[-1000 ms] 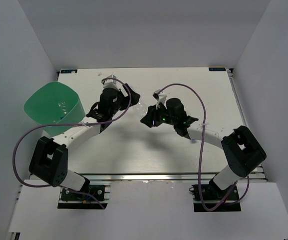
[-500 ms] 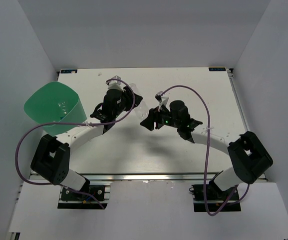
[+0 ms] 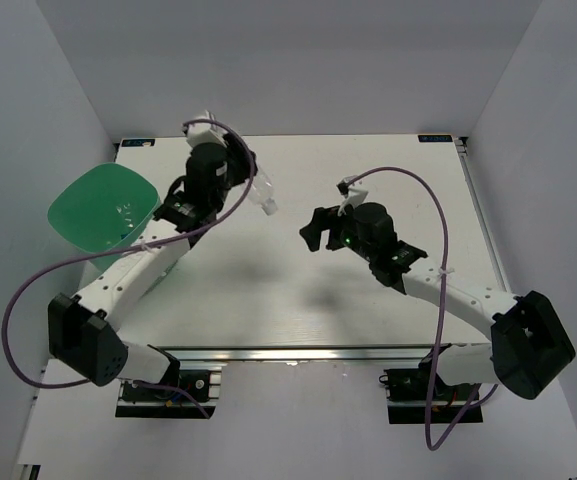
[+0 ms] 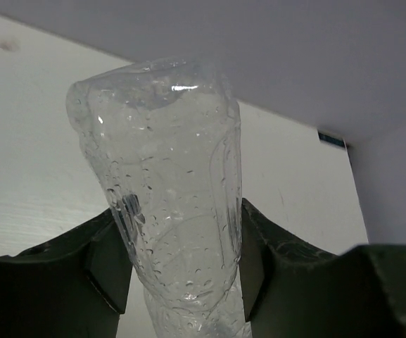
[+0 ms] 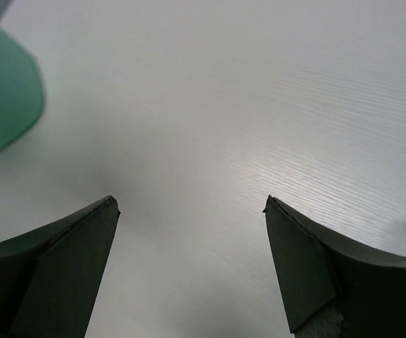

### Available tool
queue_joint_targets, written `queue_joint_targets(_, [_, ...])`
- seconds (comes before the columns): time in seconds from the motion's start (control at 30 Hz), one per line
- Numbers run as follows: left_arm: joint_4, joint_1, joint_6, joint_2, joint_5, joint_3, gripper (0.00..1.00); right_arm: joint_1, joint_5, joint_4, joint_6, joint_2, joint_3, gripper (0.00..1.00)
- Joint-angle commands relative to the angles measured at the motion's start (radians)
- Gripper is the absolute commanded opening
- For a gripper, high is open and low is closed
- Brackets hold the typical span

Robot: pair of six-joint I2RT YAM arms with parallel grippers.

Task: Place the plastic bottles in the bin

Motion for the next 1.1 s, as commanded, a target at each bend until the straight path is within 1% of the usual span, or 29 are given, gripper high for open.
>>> queue_joint_targets(0.0, [-0.200,0.074,0.105,-0.108,-0.271,0.167,0.14,-0.036,0.273,-0.130,0.015,-0.018,0.002,0.90])
queue_joint_targets(0.07, [-0.256,0.161,0.121,-0.132,-0.337,0.228,0.14,-0.070,0.336,-0.150,0.026,-0.037,-0.009,0.89])
queue_joint_targets(0.1, [-0.270,0.203,0.121,-0.144,-0.345,0.241,0.14,-0.088,0.352,-0.154,0.039,-0.044,-0.016,0.89])
queue_joint_targets(0.13, [-0.282,0.241,0.119,-0.167,-0.376,0.248,0.14,-0.109,0.355,-0.171,0.055,-0.050,-0.030,0.89])
queue_joint_targets(0.17, [-0.297,0.296,0.118,-0.176,-0.405,0.250,0.12,-0.166,0.321,-0.184,0.085,-0.061,-0.035,0.89])
queue_joint_targets(0.2, [-0.309,0.318,0.121,-0.182,-0.437,0.254,0.12,-0.200,0.297,-0.197,0.095,-0.066,-0.038,0.89])
queue_joint_targets(0.23, [-0.326,0.345,0.122,-0.188,-0.503,0.261,0.12,-0.231,0.271,-0.217,0.099,-0.075,-0.044,0.89])
queue_joint_targets(0.27, [-0.363,0.355,0.118,-0.199,-0.547,0.267,0.12,-0.284,0.245,-0.225,0.104,-0.080,-0.056,0.89])
queue_joint_targets(0.37, [-0.403,0.399,0.086,-0.222,-0.701,0.248,0.13,-0.361,0.247,-0.248,0.103,-0.095,-0.082,0.89])
queue_joint_targets(0.43, [-0.415,0.430,0.064,-0.231,-0.710,0.210,0.17,-0.386,0.256,-0.257,0.106,-0.095,-0.082,0.89])
queue_joint_targets(0.47, [-0.425,0.456,0.049,-0.231,-0.724,0.195,0.22,-0.399,0.270,-0.289,0.104,-0.092,-0.081,0.89])
queue_joint_targets(0.53, [-0.447,0.477,0.029,-0.215,-0.736,0.178,0.41,-0.404,0.267,-0.294,0.078,-0.084,-0.075,0.89])
queue_joint_targets(0.57, [-0.473,0.490,0.009,-0.204,-0.743,0.178,0.56,-0.406,0.254,-0.299,0.070,-0.081,-0.073,0.89])
queue_joint_targets(0.6, [-0.478,0.491,0.006,-0.187,-0.747,0.178,0.84,-0.406,0.234,-0.294,0.037,-0.077,-0.072,0.89])
queue_joint_targets(0.63, [-0.483,0.491,0.003,-0.182,-0.741,0.182,0.98,-0.407,0.206,-0.287,0.023,-0.060,-0.070,0.89])
queue_joint_targets(0.67, [-0.481,0.493,0.003,-0.178,-0.732,0.192,0.98,-0.406,0.180,-0.283,0.020,-0.046,-0.067,0.89])
queue_joint_targets(0.77, [-0.474,0.493,0.007,-0.185,-0.683,0.213,0.98,-0.406,0.166,-0.322,0.007,0.015,-0.036,0.89])
queue_joint_targets(0.9, [-0.406,0.493,0.033,-0.243,-0.632,0.199,0.98,-0.407,0.158,-0.357,0.003,0.083,0.007,0.89])
queue_joint_targets(0.97, [-0.373,0.493,0.035,-0.274,-0.519,0.199,0.98,-0.406,0.151,-0.371,0.023,0.114,0.017,0.89])
queue_joint_targets(1.03, [-0.339,0.493,0.032,-0.302,-0.365,0.175,0.98,-0.406,0.134,-0.377,0.030,0.147,0.019,0.89])
queue_joint_targets(1.07, [-0.266,0.493,0.023,-0.332,-0.180,0.150,0.98,-0.406,0.129,-0.386,0.036,0.160,0.020,0.89])
